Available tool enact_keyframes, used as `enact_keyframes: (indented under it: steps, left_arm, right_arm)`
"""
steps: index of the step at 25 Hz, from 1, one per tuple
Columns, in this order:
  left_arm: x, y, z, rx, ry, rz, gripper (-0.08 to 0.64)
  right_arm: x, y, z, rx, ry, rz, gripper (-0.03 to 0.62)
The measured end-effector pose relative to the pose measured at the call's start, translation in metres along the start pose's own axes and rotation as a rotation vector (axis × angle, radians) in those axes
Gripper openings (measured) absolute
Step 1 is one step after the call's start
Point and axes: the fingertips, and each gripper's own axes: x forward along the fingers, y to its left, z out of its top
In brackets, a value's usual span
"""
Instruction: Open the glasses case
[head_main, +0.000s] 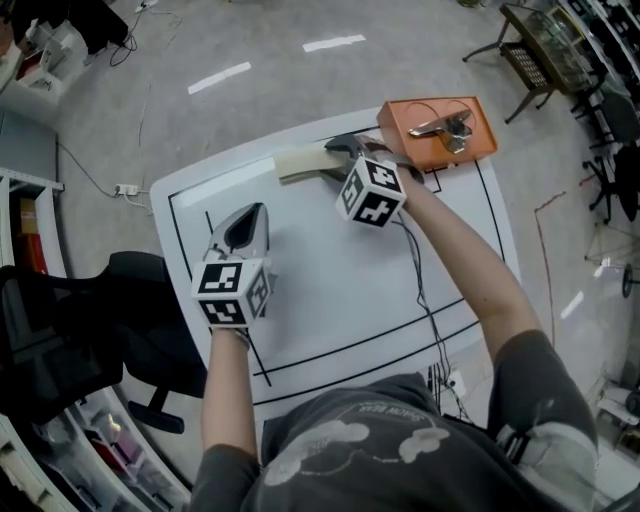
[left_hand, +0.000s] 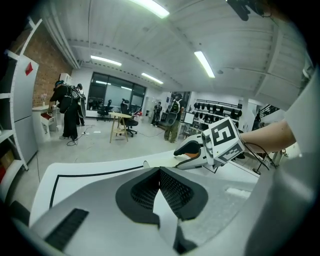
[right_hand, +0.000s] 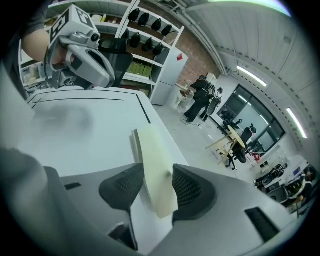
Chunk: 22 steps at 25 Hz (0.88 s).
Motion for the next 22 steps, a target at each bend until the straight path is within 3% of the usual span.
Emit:
enact_keyframes:
  steps: [10,16,22]
  left_arm:
    - [0.006,-0.002,0.005,-0.019,0.002,0.018,0.002]
    - [0.008,0.0,0.01,-0.029,0.0,0.032,0.002]
    - [0.01,-0.001,0.013,-0.031,0.0,0.042,0.002]
  right_arm:
    - [-0.016,-0.036,0.018,0.058,-0.094,-0.081,0.156]
    - [-0.007,-0.053,0.023,0.087,-0.105,-0.086,0.152]
    - [-0.015,-0.058,0.032,0.194,-0.195,-0.09,0.146]
